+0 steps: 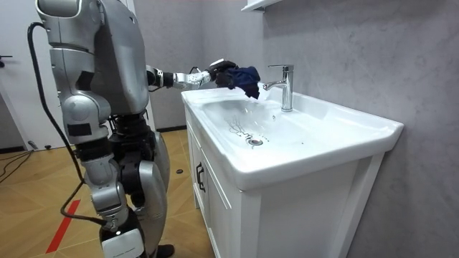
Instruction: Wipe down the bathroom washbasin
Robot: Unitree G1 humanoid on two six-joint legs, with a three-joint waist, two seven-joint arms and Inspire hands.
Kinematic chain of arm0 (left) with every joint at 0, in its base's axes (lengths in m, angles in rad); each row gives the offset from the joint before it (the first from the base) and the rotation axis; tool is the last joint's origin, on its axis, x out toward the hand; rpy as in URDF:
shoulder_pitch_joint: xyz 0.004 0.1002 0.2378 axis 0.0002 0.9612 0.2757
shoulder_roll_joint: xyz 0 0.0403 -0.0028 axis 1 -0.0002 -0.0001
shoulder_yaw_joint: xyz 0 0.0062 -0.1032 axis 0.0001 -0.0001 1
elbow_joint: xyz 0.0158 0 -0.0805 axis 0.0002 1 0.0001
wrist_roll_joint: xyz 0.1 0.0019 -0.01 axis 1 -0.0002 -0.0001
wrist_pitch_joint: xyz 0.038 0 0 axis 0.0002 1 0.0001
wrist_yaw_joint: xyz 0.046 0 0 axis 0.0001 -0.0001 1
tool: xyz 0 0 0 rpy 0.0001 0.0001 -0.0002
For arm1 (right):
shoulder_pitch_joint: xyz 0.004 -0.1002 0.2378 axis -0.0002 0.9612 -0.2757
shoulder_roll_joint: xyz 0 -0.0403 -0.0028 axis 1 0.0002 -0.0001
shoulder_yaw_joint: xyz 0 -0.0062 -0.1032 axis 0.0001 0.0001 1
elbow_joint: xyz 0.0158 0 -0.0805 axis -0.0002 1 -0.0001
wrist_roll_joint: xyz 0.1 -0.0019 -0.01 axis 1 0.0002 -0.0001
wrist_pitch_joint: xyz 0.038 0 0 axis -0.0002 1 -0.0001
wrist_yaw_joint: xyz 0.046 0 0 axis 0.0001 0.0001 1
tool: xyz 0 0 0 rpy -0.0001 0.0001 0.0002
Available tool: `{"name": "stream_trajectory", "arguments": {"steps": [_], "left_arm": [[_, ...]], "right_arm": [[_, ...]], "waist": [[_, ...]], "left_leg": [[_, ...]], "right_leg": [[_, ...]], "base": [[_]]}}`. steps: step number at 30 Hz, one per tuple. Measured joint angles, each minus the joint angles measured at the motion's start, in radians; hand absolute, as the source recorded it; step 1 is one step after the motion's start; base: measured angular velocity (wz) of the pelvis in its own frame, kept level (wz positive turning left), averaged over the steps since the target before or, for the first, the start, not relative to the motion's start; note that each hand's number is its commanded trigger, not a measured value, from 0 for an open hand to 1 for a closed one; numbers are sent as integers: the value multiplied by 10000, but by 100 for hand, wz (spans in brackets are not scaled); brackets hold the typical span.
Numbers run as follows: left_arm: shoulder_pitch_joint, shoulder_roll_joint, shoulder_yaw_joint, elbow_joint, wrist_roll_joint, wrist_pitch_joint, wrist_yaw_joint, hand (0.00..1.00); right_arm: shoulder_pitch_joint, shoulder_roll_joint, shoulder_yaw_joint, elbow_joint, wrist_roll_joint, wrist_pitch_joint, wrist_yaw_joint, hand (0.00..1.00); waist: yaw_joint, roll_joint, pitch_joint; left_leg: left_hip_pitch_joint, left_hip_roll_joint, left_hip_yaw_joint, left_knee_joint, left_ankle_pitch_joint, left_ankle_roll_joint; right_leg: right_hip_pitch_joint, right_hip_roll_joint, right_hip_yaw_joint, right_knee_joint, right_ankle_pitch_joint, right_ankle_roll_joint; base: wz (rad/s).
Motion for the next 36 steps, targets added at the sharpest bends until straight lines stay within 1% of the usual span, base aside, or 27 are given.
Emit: {"name": "stream_trajectory", "arguments": {"steps": [4, 9, 11, 13, 15, 17, 18, 20, 21, 25, 27, 30, 33, 36], "left_arm": [[111, 0, -328, -2, 459, -94, -37, 100], [324, -2, -508, 7, 565, -95, -39, 100], [332, -1, -501, 33, 980, -90, -39, 100], [343, -1, -508, 85, 1313, -93, -40, 100], [367, -2, -525, 419, 1446, -86, -43, 100], [387, -1, -617, 784, 1585, -2, -119, 100], [433, -8, -689, 1004, 1590, 97, -274, 100], [600, -18, -699, 1258, 1589, 214, -446, 100], [709, -32, -701, 1417, 1590, 297, -472, 100], [741, -40, -667, 2156, 1596, 444, -610, 100], [738, -39, -668, 2411, 1688, 466, -620, 100], [724, -39, -672, 2920, 2054, 468, -618, 100], [713, -39, -671, 3211, 2425, 468, -616, 100], [713, -40, -671, 3309, 2640, 510, -617, 100]], "right_arm": [[96, 1, 1, 0, -11, 2, 140, 0], [149, 8, 78, 22, 26, 29, 315, 0], [156, 16, 100, 32, 26, 182, 306, 0], [151, 7, 100, 122, 45, 235, 291, 0], [146, 6, 135, 138, 45, 337, 281, 0], [145, 6, 250, 100, 43, 427, 262, 0], [133, 10, 277, 98, 45, 445, 209, 0], [148, 26, 288, 104, 53, 439, 75, 0], [140, 22, 294, 134, 115, 443, 16, 0], [143, 33, 231, 138, 498, 446, -25, 0], [152, 37, 145, 128, 500, 450, -27, 0], [134, 37, 146, 78, 628, 563, -50, 0], [141, 35, 143, 73, 864, 588, -145, 0], [147, 20, -65, 40, 926, 623, -154, 0]], "waist": [[3, -27, 16], [-3, -43, 11], [31, -46, 12], [-1, -51, 8], [-12, -43, -1], [-9, -37, -7], [-1, -37, -9], [-25, -43, -16], [-96, -46, -18], [-173, -53, -29], [-223, -45, -30], [-388, -1, -58], [-456, 52, -80], [-485, 94, -71]], "left_leg": [[11, 2, 38, -3, -2, -2], [33, 2, 104, -7, -2, -4], [20, 1, 113, 6, 3, -11], [20, 0, 110, 22, 6, -14], [28, 2, 111, 33, 8, -16], [31, 6, 111, 46, 9, -17], [32, 6, 110, 55, 9, -16], [33, 9, 109, 50, 8, -16], [32, 8, 88, 53, 8, -16], [32, 3, -23, 41, 7, -16], [38, -2, -66, 43, 7, -17], [38, -11, -159, 25, 3, -19], [43, -3, -148, 28, 5, -24], [42, -5, -134, 31, 10, -32]], "right_leg": [[26, 6, 107, 4, 0, 0], [25, 29, 245, 45, 14, -23], [16, 30, 256, 48, 25, -33], [29, 30, 251, 48, 27, -34], [41, 32, 248, 51, 27, -35], [37, 29, 239, 55, 27, -34], [34, 28, 238, 52, 27, -34], [27, 30, 240, 51, 27, -34], [28, 28, 224, 50, 27, -34], [54, 27, 186, 45, 27, -34], [95, 24, 147, 32, 27, -34], [150, 23, 75, 30, 27, -34], [153, 35, 102, 29, 27, -35], [147, 38, 147, 26, 29, -39]], "base": [[-4], [-6], [-2], [0], [0], [0], [0], [0], [7], [6], [8], [9], [0], [-2]]}}
